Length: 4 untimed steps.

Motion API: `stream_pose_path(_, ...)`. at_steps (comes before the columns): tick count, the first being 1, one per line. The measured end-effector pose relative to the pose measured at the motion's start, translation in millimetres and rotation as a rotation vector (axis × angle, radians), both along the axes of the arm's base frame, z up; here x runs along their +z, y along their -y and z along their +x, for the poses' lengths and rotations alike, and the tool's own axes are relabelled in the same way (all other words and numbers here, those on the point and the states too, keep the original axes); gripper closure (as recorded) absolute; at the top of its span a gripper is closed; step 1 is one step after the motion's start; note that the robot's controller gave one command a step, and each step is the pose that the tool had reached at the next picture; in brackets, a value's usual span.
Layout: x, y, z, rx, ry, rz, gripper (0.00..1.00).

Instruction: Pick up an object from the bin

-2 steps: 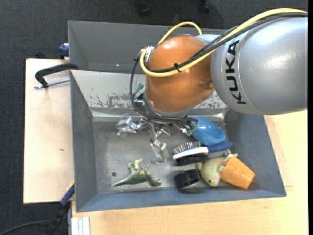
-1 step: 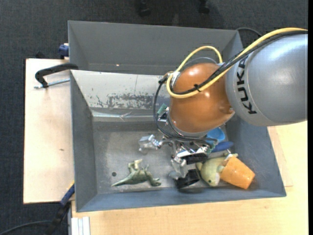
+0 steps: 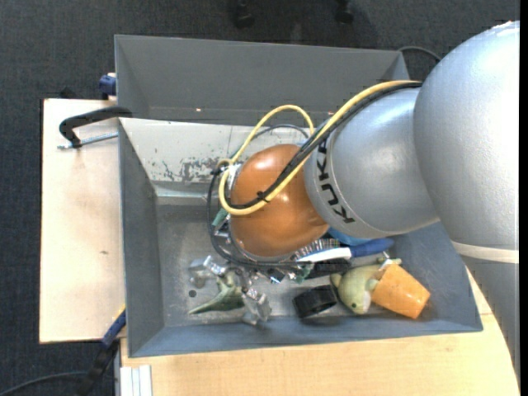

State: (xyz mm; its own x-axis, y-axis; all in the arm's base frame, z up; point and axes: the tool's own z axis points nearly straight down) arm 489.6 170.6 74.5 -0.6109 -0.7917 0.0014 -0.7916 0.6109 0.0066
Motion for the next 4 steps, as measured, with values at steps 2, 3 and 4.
stream_pose_path(2, 125, -2, 3.7, 0.045, 0.020, 0.003, 1.00)
stream_pose_path(3, 101, 37, 22.4, -0.263, 0.007, -0.003, 1.00)
stream_pose_path(4, 366, 73, 46.5, -0.327, 0.024, 0.003, 1.00)
